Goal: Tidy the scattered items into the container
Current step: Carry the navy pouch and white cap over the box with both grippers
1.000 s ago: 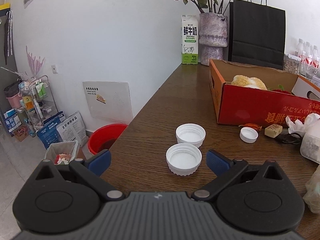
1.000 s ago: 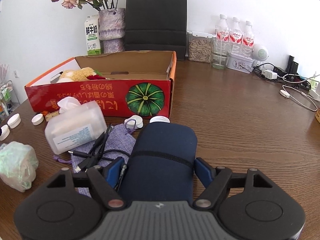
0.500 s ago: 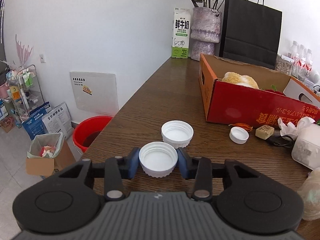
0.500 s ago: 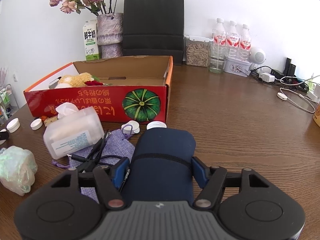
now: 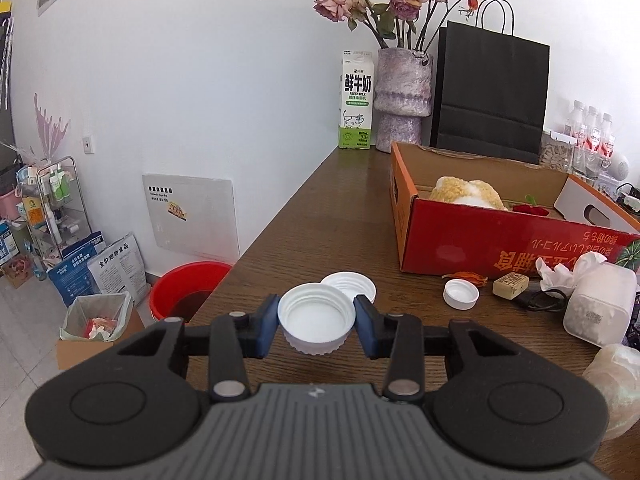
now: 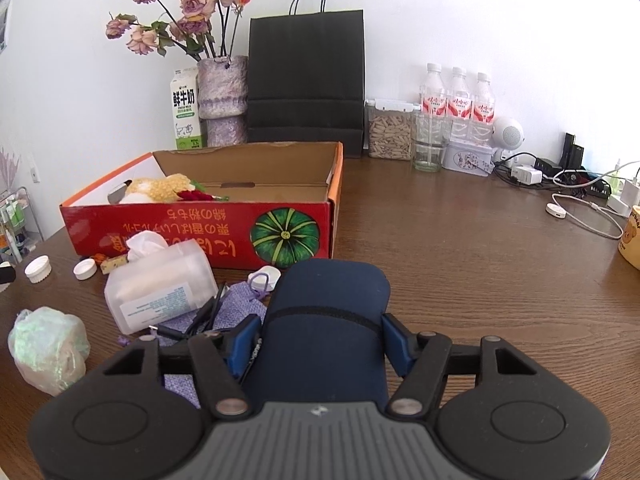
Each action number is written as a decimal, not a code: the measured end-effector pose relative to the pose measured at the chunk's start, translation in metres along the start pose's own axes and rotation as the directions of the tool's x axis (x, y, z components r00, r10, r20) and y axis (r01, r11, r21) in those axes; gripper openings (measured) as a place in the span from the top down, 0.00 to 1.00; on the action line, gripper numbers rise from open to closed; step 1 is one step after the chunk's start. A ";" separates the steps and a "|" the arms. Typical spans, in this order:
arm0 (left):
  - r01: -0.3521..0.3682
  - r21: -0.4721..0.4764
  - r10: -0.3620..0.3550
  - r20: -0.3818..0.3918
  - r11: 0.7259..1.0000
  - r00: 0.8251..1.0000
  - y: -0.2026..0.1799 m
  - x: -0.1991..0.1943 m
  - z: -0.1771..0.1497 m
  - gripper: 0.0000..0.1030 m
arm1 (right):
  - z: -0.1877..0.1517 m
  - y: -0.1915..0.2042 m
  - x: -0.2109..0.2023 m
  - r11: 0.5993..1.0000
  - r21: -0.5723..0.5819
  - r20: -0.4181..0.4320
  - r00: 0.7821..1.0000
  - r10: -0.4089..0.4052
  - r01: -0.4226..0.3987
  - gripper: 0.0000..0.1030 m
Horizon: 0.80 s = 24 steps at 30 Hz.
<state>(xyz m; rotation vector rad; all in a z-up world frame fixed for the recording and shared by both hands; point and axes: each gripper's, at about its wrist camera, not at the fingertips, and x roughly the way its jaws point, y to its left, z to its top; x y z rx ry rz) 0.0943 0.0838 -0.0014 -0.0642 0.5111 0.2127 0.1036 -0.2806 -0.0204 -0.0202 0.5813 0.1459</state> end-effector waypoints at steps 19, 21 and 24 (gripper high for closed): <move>0.179 0.042 -0.183 0.224 0.983 0.957 -0.074 -0.001 0.090 0.60 | 0.083 0.025 -0.011 0.998 -0.028 0.252 0.965 0.070 -0.065 0.39; 0.204 0.039 -0.207 0.234 0.978 0.950 -0.087 0.007 0.104 0.60 | 0.099 0.030 -0.004 0.996 -0.028 0.274 0.958 0.084 -0.079 0.39; 0.216 0.043 -0.220 0.241 0.975 0.945 -0.106 0.020 0.120 0.60 | 0.119 0.038 0.009 0.995 -0.028 0.297 0.949 0.102 -0.098 0.39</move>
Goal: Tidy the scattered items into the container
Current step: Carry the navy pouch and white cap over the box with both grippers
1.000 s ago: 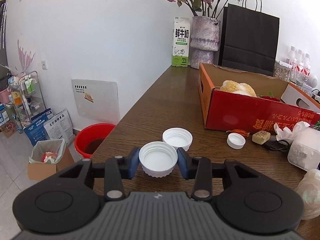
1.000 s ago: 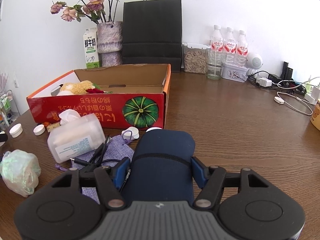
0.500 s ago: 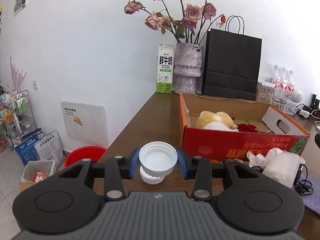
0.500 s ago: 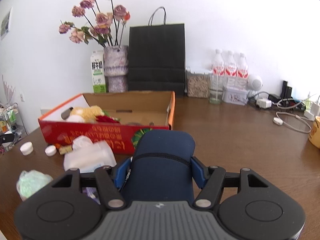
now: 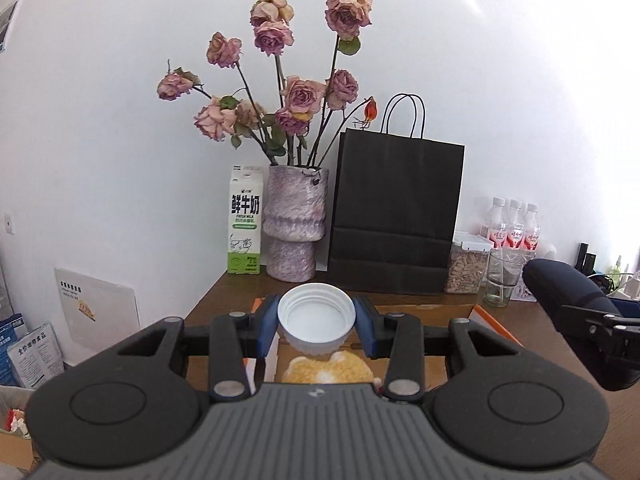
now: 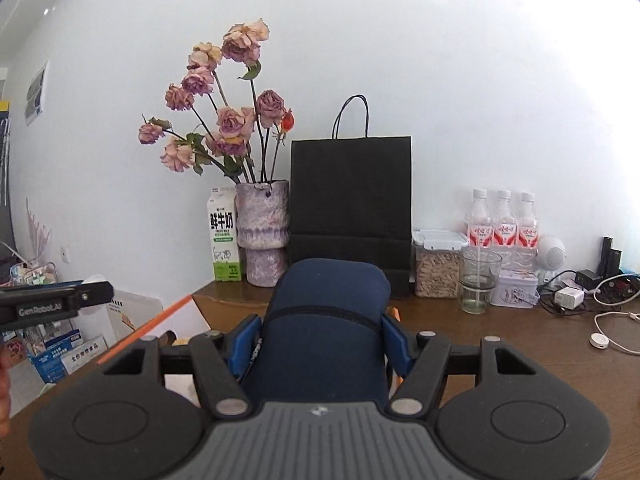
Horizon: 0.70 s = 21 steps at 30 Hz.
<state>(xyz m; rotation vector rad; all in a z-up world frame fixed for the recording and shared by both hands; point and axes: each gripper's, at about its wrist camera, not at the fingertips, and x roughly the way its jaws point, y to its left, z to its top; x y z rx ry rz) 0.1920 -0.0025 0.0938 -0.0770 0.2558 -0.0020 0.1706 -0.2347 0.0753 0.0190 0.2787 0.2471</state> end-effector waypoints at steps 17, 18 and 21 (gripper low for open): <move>-0.026 0.020 0.028 -0.114 0.999 0.993 -0.037 0.124 -0.002 0.60 | 0.005 -0.003 0.129 1.000 0.009 -0.095 0.995 0.020 -0.019 0.39; -0.027 0.028 0.031 -0.134 0.999 0.990 -0.038 0.129 -0.007 0.60 | 0.002 -0.003 0.135 1.000 0.009 -0.113 0.993 0.018 -0.017 0.39; -0.029 0.039 0.035 -0.180 0.999 0.983 -0.038 0.139 -0.017 0.60 | -0.007 -0.004 0.145 1.000 0.008 -0.152 0.988 0.007 -0.006 0.39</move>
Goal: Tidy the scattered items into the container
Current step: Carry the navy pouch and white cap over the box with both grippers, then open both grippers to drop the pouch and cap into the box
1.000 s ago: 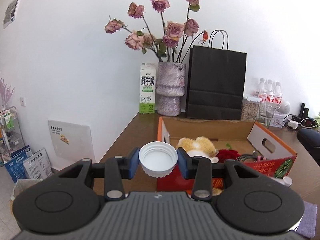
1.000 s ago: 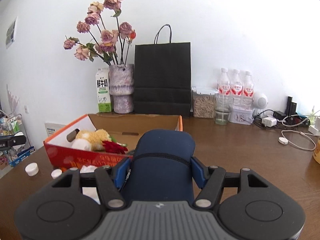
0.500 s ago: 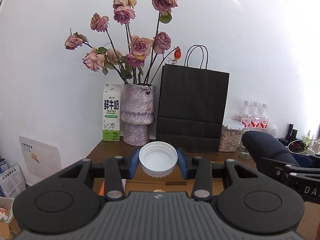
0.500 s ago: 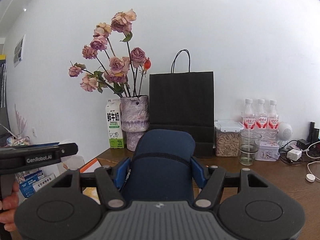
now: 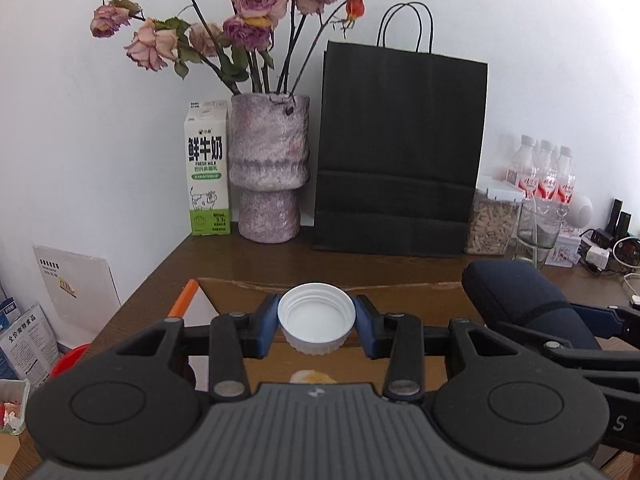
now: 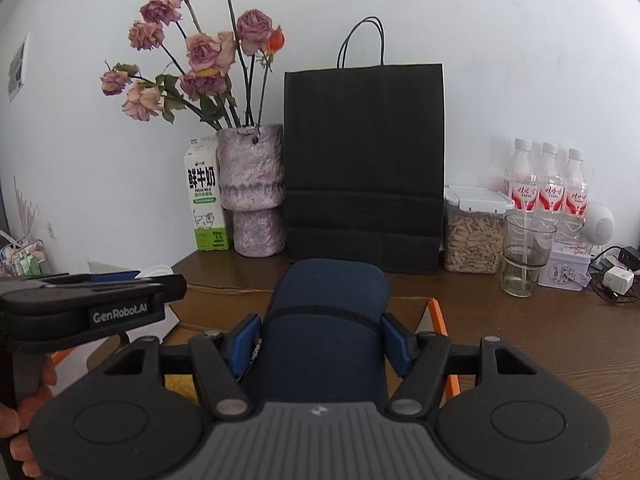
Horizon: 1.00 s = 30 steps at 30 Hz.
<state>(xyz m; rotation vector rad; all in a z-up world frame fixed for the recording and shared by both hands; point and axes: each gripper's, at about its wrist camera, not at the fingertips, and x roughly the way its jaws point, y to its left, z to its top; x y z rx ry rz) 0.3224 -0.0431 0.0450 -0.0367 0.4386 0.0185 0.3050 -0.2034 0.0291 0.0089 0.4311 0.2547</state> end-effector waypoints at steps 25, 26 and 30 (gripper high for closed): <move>-0.180 0.030 0.181 -0.021 0.983 0.983 -0.002 0.001 0.000 0.00 | 0.005 -0.005 -0.009 0.998 -0.012 0.013 0.998 -0.060 0.060 0.00; -0.179 0.029 0.180 -0.022 0.983 0.983 -0.002 0.001 0.000 0.00 | 0.005 -0.005 -0.009 0.998 -0.012 0.011 0.998 -0.061 0.061 0.00; -0.174 0.026 0.175 -0.019 0.984 0.984 -0.002 -0.001 0.001 0.00 | 0.004 -0.003 -0.008 0.998 -0.019 0.006 0.998 -0.063 0.063 0.00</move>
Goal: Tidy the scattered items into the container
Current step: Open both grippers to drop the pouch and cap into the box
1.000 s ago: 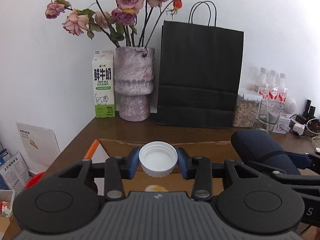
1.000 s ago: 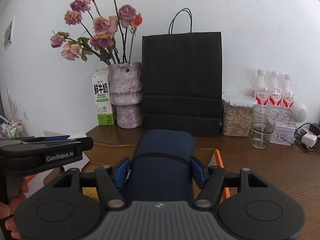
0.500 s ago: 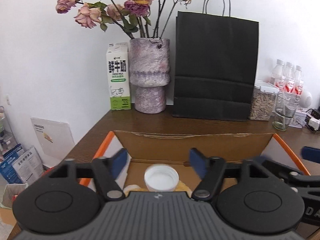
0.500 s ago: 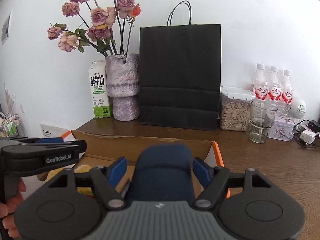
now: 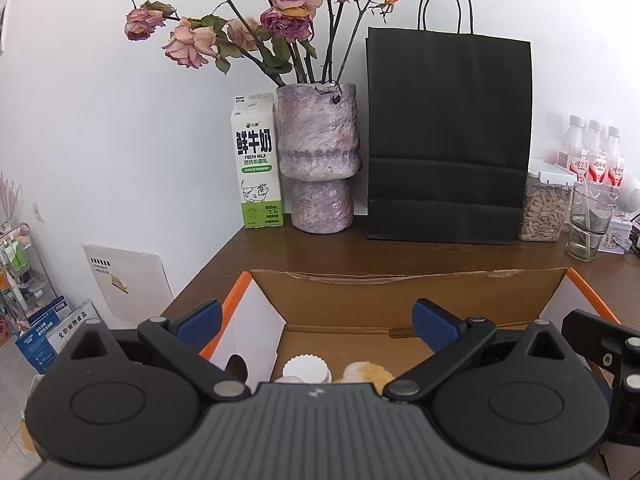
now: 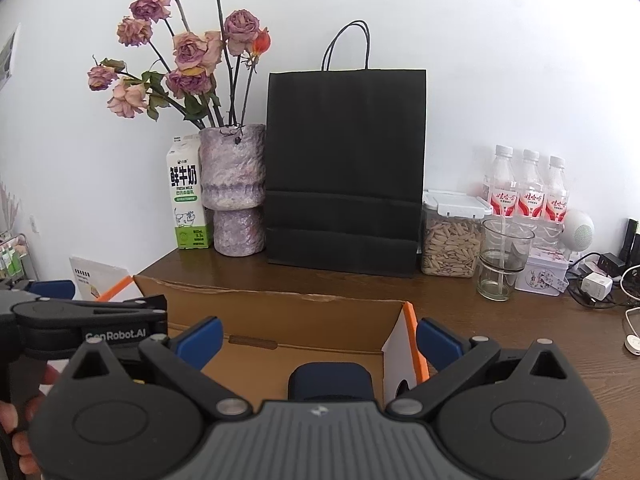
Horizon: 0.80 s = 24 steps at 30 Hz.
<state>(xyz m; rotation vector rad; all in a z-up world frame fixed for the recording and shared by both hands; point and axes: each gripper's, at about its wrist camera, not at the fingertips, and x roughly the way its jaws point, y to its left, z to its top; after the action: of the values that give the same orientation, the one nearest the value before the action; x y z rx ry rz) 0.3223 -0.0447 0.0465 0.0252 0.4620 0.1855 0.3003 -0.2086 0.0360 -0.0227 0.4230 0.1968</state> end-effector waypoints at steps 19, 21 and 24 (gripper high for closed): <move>0.014 0.005 -0.014 0.005 1.000 1.000 0.000 -0.004 0.000 0.00 | 0.000 0.004 -0.002 1.000 -0.022 -0.006 1.000 -0.008 0.008 0.00; 0.015 0.005 -0.015 0.010 1.000 1.000 0.000 -0.007 0.001 0.00 | 0.000 0.004 -0.003 1.000 -0.024 -0.003 1.000 -0.008 0.008 0.00; 0.018 -0.001 -0.018 0.026 1.000 1.000 0.002 -0.013 0.003 0.00 | 0.002 0.005 -0.007 1.000 -0.026 0.005 1.000 -0.008 0.008 0.00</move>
<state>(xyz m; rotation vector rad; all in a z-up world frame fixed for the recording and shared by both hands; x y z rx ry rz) 0.3116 -0.0447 0.0552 0.0223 0.4365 0.1673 0.2940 -0.2047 0.0403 -0.0498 0.4151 0.1940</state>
